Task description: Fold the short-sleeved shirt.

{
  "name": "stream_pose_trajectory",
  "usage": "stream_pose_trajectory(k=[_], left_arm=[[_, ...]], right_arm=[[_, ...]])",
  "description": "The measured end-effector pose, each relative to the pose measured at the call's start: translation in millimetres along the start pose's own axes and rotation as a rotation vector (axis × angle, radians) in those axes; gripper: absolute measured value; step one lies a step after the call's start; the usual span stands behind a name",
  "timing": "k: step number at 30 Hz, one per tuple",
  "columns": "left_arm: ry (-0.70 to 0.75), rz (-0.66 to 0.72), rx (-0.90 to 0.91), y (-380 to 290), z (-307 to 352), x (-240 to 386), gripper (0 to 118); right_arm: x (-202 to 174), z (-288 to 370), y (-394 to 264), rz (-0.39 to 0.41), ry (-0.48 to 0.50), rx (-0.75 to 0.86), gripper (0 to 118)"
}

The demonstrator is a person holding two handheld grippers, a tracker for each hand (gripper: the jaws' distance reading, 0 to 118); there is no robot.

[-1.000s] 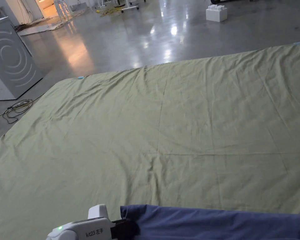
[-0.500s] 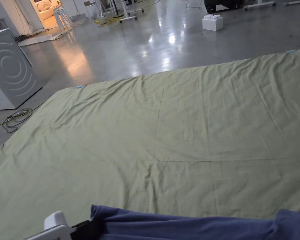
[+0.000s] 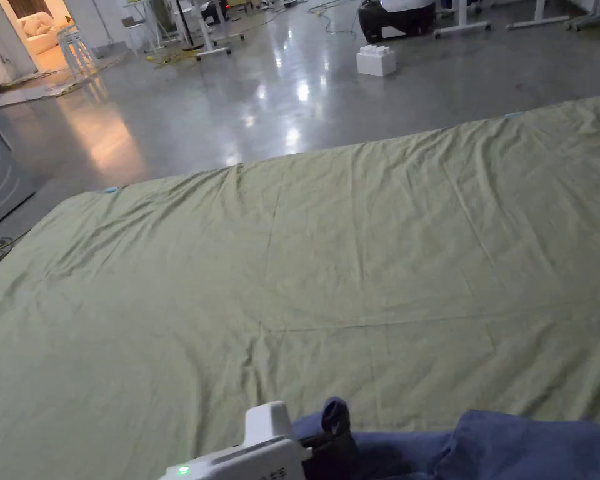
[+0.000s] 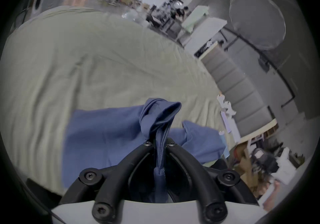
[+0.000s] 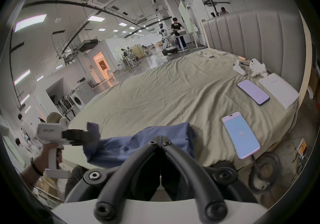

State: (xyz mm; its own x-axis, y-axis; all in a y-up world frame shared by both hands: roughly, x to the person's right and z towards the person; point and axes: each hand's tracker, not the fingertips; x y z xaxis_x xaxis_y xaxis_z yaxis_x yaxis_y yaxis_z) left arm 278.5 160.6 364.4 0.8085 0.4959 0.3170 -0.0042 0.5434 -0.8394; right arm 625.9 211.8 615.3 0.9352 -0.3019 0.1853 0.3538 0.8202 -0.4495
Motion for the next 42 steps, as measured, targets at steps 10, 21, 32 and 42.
stream_pose_trajectory(k=[10,21,32,42], left_arm=[[-0.009,-0.1,0.005,-7.9,-34.8,37.0,79],[-0.046,0.145,-0.014,-20.1,-42.7,-3.9,1],[-0.073,0.106,-0.002,-35.1,-50.0,0.3,10],[-0.089,0.426,0.204,-8.4,57.4,-132.4,99]], right_arm=[[29.2,25.2,-7.8,0.02,-0.085,-0.006,0],[27.8,22.2,-12.2,-0.004,-0.055,-0.028,0],[17.1,20.1,-14.9,-0.01,-0.036,-0.055,0],[5.4,-4.4,-14.4,-0.049,0.099,-0.105,0]])
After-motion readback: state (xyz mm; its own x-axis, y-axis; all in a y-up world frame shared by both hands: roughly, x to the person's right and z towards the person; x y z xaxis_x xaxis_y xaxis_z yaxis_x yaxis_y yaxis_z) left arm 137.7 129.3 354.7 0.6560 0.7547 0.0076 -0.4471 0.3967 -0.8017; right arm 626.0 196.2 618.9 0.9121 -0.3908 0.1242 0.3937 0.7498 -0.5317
